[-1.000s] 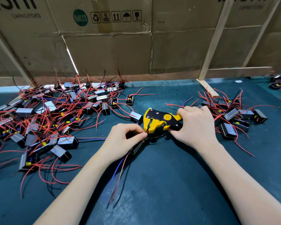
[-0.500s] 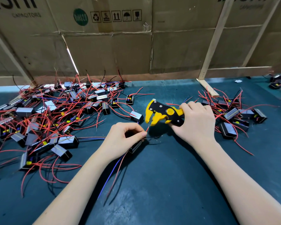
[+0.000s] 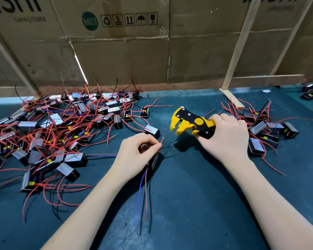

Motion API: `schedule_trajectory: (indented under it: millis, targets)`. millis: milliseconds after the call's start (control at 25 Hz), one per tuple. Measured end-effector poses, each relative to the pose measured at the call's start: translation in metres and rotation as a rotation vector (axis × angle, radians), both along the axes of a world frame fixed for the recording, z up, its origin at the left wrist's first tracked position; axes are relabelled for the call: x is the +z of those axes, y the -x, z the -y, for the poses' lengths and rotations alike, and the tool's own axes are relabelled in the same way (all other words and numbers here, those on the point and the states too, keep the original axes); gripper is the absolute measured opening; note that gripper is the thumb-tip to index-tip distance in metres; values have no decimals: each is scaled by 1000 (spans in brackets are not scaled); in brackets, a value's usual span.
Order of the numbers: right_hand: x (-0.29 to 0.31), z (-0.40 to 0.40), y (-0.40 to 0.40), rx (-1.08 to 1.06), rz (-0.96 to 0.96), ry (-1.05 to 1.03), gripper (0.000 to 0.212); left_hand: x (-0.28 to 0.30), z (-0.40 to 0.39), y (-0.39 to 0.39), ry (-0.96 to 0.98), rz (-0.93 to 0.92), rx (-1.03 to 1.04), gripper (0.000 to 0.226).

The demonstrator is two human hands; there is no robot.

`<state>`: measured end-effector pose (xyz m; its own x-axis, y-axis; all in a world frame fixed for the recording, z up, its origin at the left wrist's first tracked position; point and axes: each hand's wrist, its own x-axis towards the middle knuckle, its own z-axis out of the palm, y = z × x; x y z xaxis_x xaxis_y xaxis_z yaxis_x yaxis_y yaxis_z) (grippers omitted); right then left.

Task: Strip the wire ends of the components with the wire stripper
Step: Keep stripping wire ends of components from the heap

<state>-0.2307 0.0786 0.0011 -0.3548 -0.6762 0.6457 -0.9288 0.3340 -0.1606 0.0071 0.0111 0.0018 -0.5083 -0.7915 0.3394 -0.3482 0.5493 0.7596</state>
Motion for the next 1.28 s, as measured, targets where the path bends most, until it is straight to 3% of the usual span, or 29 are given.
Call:
schedule_trajectory:
  millis: [80, 120, 160, 240, 320, 440, 560, 640, 800, 1040, 1160, 1280]
  targets:
    - [5, -2, 4, -15, 53, 70, 46, 3, -4, 3, -105, -139, -138, 11]
    - [8, -3, 5, -29, 74, 104, 44, 4, -7, 5, -184, -179, -230, 23]
    - [11, -4, 7, -42, 95, 132, 42, 4, -9, 5, -236, -180, -301, 38]
    - [15, -6, 9, -36, 153, 154, 38, 2, -8, 4, -165, -78, -273, 56]
    - [17, -7, 10, 44, 203, 138, 36, 4, 2, -2, 37, -34, -80, 58]
    - [16, -8, 7, 231, 251, 1, 38, 11, 28, -25, 323, 100, 399, 52]
    - [11, -8, 3, 344, 234, -208, 41, 11, 46, -51, 246, 484, 729, 45]
    - [10, -8, 5, 337, 265, -218, 41, 7, 48, -56, 111, 597, 723, 36]
    - [12, -11, 10, 453, 370, -269, 42, 5, 49, -55, 84, 579, 714, 38]
    - [15, -13, -3, 613, 449, -376, 45, 4, 52, -54, 255, 565, 641, 39]
    - [16, -12, -3, 606, 454, -378, 44, 0, 46, -42, 315, 650, 494, 28]
    - [17, -13, 2, 559, 448, -364, 39, -3, 46, -39, 320, 618, 436, 15]
